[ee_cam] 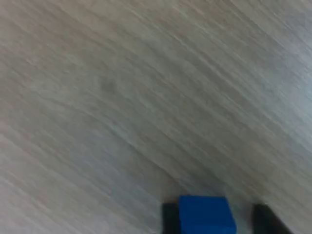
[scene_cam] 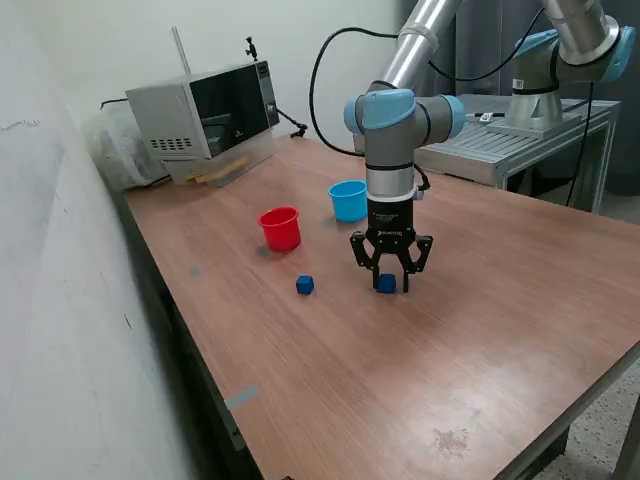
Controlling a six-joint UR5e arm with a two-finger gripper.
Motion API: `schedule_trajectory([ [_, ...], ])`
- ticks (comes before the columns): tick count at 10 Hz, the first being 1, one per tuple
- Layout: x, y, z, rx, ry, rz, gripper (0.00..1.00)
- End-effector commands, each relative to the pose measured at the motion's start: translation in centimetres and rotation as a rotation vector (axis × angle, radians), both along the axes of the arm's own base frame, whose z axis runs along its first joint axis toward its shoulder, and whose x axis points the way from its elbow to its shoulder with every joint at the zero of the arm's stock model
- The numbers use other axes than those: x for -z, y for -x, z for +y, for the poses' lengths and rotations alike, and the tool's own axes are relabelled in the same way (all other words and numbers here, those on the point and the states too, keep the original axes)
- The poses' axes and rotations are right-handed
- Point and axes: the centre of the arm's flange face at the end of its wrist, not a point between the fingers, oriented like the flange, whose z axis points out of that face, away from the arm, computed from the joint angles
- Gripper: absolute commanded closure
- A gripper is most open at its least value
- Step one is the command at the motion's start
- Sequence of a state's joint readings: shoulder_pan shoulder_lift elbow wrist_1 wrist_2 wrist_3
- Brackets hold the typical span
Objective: Place red objects in the red bin, and blue objects in the blue bin.
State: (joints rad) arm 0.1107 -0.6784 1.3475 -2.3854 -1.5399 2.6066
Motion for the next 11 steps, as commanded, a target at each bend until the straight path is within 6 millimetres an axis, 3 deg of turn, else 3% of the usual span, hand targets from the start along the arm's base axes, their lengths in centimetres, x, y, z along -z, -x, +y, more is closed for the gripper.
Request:
schedule_trajectory([
  [1,-0.2,0.4,0.4,-0.017,-0.013,0.01,1.0],
  [5,-2.9,1.7,1.7,0.027,-0.139,0.07,1.0],
  [7,-6.6,1.3,2.0,0.036,-0.168,0.109,1.0],
  [9,-9.1,-2.3,2.7,0.091,-0.181,0.064,1.0],
  [11,-9.5,-5.6,4.5,0.112,-0.201,-0.032,1.0],
])
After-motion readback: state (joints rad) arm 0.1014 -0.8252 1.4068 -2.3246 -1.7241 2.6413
